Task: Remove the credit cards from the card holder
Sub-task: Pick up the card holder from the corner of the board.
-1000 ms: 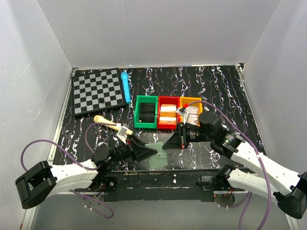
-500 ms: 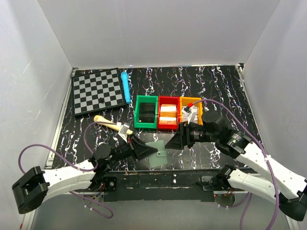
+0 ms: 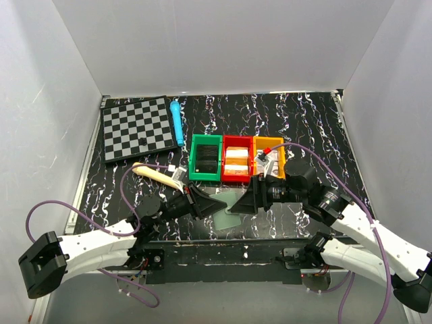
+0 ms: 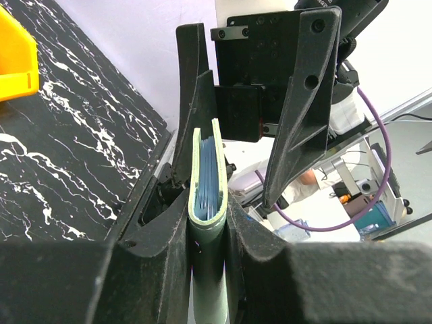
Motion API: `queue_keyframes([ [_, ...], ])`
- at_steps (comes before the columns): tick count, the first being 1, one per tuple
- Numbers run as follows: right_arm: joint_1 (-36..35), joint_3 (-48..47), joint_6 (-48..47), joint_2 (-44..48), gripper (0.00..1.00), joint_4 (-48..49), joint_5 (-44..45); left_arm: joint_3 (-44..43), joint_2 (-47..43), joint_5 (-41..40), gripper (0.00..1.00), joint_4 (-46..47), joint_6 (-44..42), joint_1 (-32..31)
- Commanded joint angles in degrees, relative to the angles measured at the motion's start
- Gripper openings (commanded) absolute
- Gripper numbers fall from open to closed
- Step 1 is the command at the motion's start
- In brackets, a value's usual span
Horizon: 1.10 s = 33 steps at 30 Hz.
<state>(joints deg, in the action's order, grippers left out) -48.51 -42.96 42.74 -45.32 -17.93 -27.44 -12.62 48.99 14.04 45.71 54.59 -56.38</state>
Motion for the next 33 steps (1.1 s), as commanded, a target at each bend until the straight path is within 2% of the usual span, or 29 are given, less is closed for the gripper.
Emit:
queue_keyframes([
  [1, -0.36, 0.33, 0.68, 0.23, 0.71, 5.19, -2.88, -2.06, -0.13, 1.16, 0.18, 2.54, 1.31, 0.04],
  [13, -0.36, 3.14, 4.63, -2.05, 0.39, 12.22, -5.95, -3.37, 0.32, 1.69, 0.22, 2.63, 1.57, -0.05],
  [16, -0.36, 3.67, 5.07, -1.79, 0.31, 13.45, -6.57, -3.55, 0.14, 1.87, 0.28, 2.36, 1.49, -0.05],
  [19, -0.36, 4.11, 5.25, -1.35, 0.24, 14.15, -6.84, -3.20, -0.39, 1.43, 0.39, 2.80, 1.84, -0.05],
  [22, -0.36, 4.72, 5.60, -0.65, 0.15, 14.86, -6.66, -2.50, -1.70, 0.55, 0.41, 2.98, 2.01, -0.05],
  [26, -0.36, 5.25, 5.51, -0.12, 0.12, 14.77, -6.22, -1.62, -3.29, -0.42, 0.37, 2.36, 1.84, -0.05],
  [33, -0.36, 6.22, 5.33, 0.50, 0.12, 14.59, -6.13, -0.21, -6.89, -2.35, 0.26, 1.05, 1.58, 0.04],
])
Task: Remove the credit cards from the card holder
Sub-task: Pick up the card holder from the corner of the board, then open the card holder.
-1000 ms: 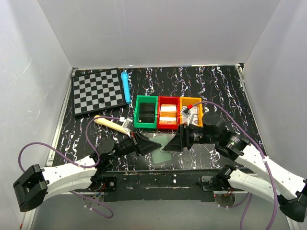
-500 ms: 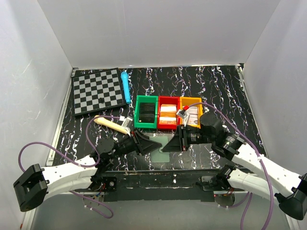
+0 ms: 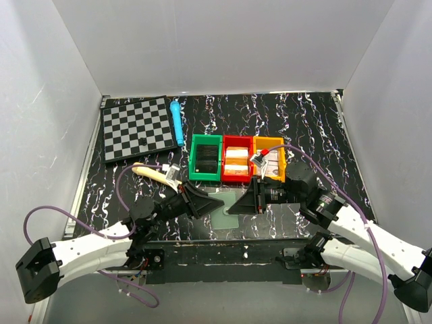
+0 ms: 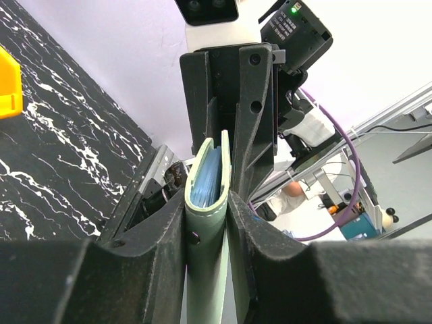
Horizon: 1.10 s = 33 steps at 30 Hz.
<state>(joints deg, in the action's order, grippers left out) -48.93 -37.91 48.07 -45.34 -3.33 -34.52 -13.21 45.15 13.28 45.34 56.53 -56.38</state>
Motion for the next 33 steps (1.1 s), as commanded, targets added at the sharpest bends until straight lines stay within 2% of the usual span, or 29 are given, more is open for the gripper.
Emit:
queue_keyframes([
  [1, 0.06, 1.35, 0.00, 0.52, 0.12, -0.01, 0.95, 0.38, -3.48, -1.85, 0.26, 1.15, -0.46, -0.04],
  [4, 0.06, 1.52, 0.00, 0.34, 0.11, 0.17, 0.95, 0.29, -3.75, -1.85, 0.25, 0.54, -0.63, -0.05],
  [7, 0.15, 1.44, -0.09, 0.25, 0.12, -0.35, 1.12, 0.21, -3.05, -1.24, 0.06, 1.15, -0.81, -0.05],
  [8, 0.06, 0.22, -0.78, 0.17, 0.15, -2.10, 1.56, -0.06, -2.78, -1.15, 0.01, 0.89, -0.81, -0.05],
  [12, 0.06, -6.46, -6.58, 1.04, 0.46, -15.71, 9.54, -2.07, -1.91, -2.46, 0.00, -3.75, -0.81, -0.05],
  [14, 0.06, -9.54, -8.86, 2.18, 0.52, -21.16, 14.02, -5.40, -1.03, -4.13, 0.00, -11.29, -1.07, -0.05],
  [16, 0.06, -12.70, -10.89, 2.71, 0.54, -26.26, 18.07, -12.49, 1.16, -5.97, 0.00, -27.08, -1.86, -0.05],
  [20, -1.60, -18.59, -13.27, 1.23, 0.53, -35.05, 27.73, -24.03, 8.36, -8.96, 0.00, -44.52, -3.10, -0.22],
  [21, -3.18, -19.73, -13.44, 0.35, 0.52, -36.82, 32.71, -25.79, 9.86, -10.45, 0.00, -47.77, -2.49, -0.48],
  [28, -15.48, -30.19, -10.99, -9.05, 0.51, -47.98, 58.57, -35.55, 16.37, -23.19, 0.00, -62.37, -1.25, -3.47],
  [33, -20.59, -34.68, -8.61, -14.76, 0.51, -51.86, 68.09, -40.57, 18.49, -30.85, 0.00, -69.33, -0.64, -6.11],
])
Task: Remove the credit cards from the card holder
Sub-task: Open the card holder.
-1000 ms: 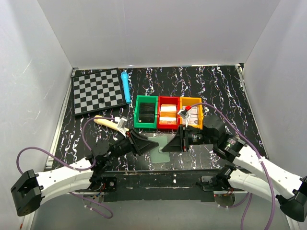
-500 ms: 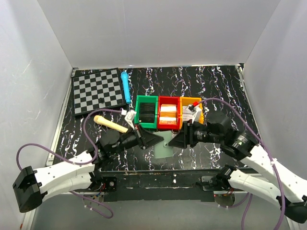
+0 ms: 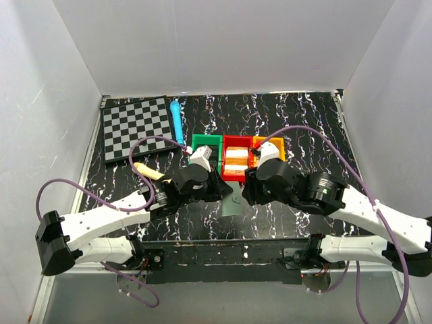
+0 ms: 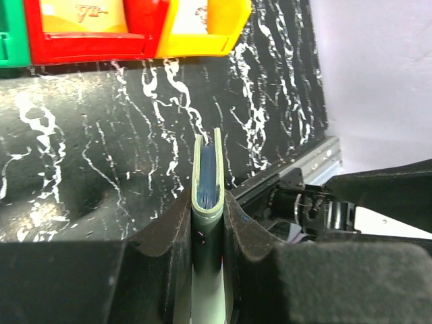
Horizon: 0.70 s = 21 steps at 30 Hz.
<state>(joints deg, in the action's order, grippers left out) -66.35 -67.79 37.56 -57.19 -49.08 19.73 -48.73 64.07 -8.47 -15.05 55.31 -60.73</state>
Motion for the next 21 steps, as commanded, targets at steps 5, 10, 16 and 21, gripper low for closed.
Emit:
queue_keyframes([
  [5, -5.63, -7.18, 3.13, -7.67, 0.53, -6.82, 15.08, -6.90, 0.26, -11.13, 0.00, -10.97, 2.43, -2.02],
  [10, -5.90, -4.11, 4.01, -7.94, 0.56, -1.30, 12.89, -6.99, 0.18, -11.39, 0.00, -10.27, 4.98, -2.11],
  [16, -5.99, -2.96, 4.19, -8.37, 0.55, 2.23, 10.08, -6.73, -0.27, -10.87, 0.00, -7.99, 5.69, -2.11],
  [21, -5.99, -2.70, 4.27, -10.22, 0.54, 3.90, 8.49, -6.55, -0.18, -9.81, 0.00, -6.05, 6.04, -2.20],
])
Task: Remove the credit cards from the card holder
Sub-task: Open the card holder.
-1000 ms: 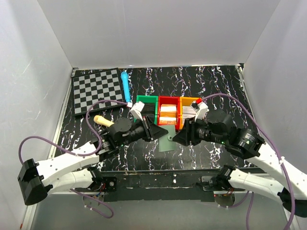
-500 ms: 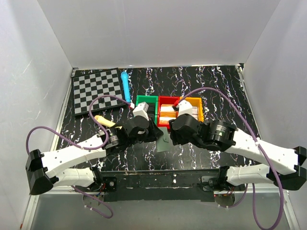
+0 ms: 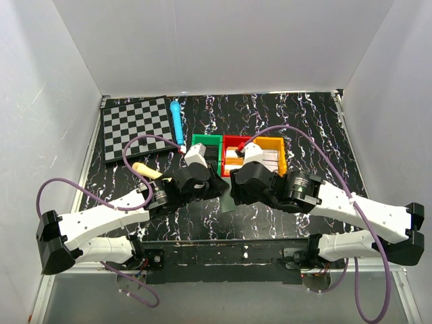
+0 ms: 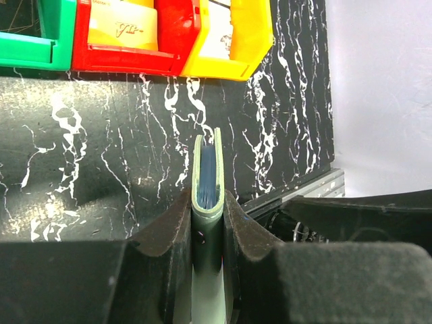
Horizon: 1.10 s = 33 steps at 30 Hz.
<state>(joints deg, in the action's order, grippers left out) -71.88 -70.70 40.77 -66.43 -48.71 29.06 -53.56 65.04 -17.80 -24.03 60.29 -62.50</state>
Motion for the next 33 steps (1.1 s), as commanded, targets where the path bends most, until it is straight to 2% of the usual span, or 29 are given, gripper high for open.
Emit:
queue_keyframes([
  [1, -0.46, 0.38, 1.06, -1.24, 0.54, 4.05, -1.02, -1.72, -1.05, -0.30, 0.00, 2.94, 1.32, -0.43],
  [13, -0.46, -0.85, 1.50, -5.11, 0.50, 1.34, 1.26, -1.37, -2.19, 0.40, 0.00, 4.26, 2.28, -0.69],
  [33, -0.46, -1.81, 1.85, -8.89, 0.36, -2.00, 2.76, 0.03, -3.78, 1.72, 0.00, 5.93, 3.08, -0.87],
])
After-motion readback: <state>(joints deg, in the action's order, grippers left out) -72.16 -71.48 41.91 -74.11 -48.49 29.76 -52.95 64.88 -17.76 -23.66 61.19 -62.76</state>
